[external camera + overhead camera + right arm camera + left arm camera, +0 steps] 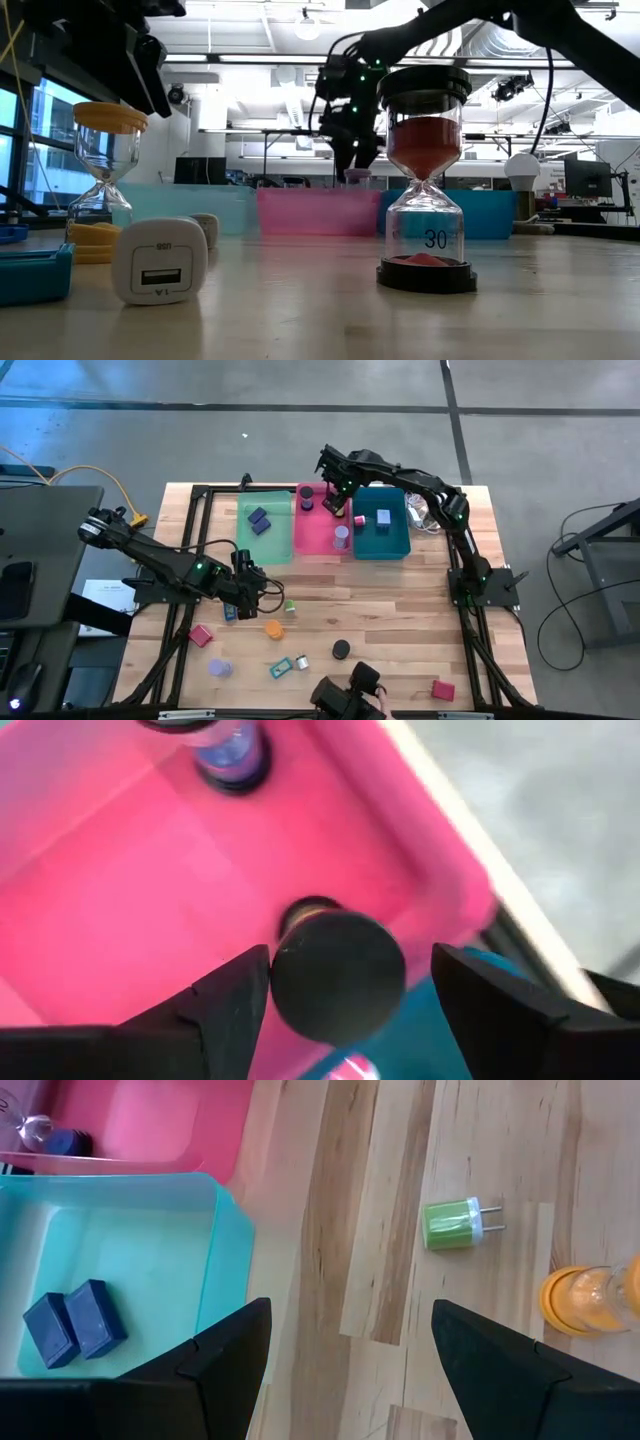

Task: Pick & Place Office items
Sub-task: Put the green hourglass into the pink bin, then put the blue digital clock into the green bin

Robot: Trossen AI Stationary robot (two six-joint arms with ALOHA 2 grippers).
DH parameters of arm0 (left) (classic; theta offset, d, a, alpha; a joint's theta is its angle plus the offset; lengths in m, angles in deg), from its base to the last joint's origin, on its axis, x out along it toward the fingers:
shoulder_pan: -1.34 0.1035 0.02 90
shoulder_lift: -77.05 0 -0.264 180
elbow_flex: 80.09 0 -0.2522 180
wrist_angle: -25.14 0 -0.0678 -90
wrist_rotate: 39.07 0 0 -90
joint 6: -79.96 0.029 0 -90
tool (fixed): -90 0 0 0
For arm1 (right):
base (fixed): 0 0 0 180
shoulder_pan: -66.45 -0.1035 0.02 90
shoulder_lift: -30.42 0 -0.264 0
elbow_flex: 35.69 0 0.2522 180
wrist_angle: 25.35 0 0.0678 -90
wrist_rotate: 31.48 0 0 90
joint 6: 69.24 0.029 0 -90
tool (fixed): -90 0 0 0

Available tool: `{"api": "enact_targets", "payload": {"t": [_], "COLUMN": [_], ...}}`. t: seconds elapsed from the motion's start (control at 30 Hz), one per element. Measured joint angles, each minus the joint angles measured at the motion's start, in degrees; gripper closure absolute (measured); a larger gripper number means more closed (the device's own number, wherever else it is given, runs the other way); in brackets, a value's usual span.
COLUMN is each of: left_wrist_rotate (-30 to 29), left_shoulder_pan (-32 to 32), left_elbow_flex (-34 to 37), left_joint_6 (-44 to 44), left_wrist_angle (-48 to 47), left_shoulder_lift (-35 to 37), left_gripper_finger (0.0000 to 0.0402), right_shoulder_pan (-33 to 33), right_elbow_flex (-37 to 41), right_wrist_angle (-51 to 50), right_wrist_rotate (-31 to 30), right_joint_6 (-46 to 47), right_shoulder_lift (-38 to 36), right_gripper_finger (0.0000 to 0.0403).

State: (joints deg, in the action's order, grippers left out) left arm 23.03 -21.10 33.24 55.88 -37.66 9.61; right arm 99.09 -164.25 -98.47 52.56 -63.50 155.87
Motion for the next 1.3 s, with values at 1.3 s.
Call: {"api": "enact_targets", "payload": {"t": [1.3], "left_wrist_rotate": [23.17], "left_shoulder_pan": [-6.64], "left_elbow_flex": [-0.04], "left_joint_6": [-0.10], "left_wrist_angle": [-17.85], "left_shoulder_lift": [0.15], "left_gripper_finger": [0.0132], "right_shoulder_pan": [-33.08], "right_elbow_flex": [0.63], "right_wrist_angle": [-14.03], "right_wrist_rotate": [-10.00], "right_joint_6": [9.73], "right_shoulder_lift": [-17.14], "right_gripper_finger": [0.0135]}}
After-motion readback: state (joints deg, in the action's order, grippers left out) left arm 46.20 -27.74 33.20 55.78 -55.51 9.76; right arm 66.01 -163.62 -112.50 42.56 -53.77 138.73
